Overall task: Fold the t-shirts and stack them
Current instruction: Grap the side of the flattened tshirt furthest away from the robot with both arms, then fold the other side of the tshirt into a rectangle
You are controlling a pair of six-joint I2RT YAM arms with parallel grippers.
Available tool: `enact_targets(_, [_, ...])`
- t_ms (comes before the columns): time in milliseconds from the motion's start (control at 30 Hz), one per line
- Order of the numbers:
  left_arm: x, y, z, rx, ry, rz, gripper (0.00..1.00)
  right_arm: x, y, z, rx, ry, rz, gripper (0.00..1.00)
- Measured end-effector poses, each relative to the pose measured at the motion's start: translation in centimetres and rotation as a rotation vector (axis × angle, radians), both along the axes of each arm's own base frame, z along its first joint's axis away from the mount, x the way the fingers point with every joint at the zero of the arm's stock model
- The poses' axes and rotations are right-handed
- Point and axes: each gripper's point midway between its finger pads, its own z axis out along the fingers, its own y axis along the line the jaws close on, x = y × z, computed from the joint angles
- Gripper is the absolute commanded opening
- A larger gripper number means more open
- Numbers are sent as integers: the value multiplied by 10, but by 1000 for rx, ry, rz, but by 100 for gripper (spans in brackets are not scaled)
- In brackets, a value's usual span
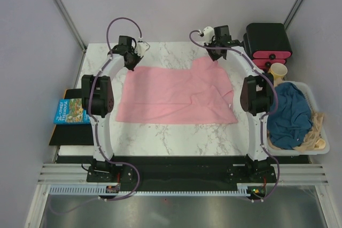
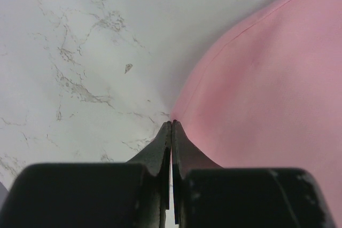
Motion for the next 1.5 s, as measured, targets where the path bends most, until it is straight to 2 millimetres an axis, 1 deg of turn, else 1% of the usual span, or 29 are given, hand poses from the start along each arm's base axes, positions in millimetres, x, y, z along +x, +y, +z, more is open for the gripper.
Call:
enact_targets(167, [-15,1,17,7,-29,-28,2,-18,-5,28,-30,-33,42,0])
enact_targets(267, [-26,2,29,14,-49,-52,2,-38,-8,41,-44,-33,87,0])
enact_targets(400, [-46,2,40,20,-64,-89,2,-71,-10,50,-68,-3,169,0])
enact_targets(467, [-59,2,43,24,-63,-116,2,-88,-12,51,-80,22,210,0])
enact_targets(600, [-87,3,45,44,-59,-174,2,-123,-15,45,-100,92,288,0])
enact_targets(667, [-103,5,40,59,-46,-210,2,-141,-17,41,-113,133,326,0])
enact_targets(733, [-115,6,36,76,-35,-237,2,-159,-19,37,-123,177,367,0])
enact_targets(833, [-129,10,26,102,-12,-270,2,-184,-21,30,-133,235,424,0])
enact_targets(933, [-138,13,13,128,17,-294,2,-207,-26,22,-144,289,467,0])
enact_targets(1033, [-140,18,9,155,25,-289,2,-227,-27,10,-152,342,504,0])
enact_targets(1133, [-134,23,12,182,3,-270,2,-246,-25,-4,-159,393,541,0])
enact_targets(1267, [-123,29,18,215,-43,-241,2,-267,-14,-20,-166,452,598,0])
enact_targets(1367, [-118,32,18,228,-59,-228,2,-275,-4,-24,-170,465,634,0])
enact_targets(1500, [-116,34,17,238,-61,-220,2,-274,1,-27,-173,462,648,0])
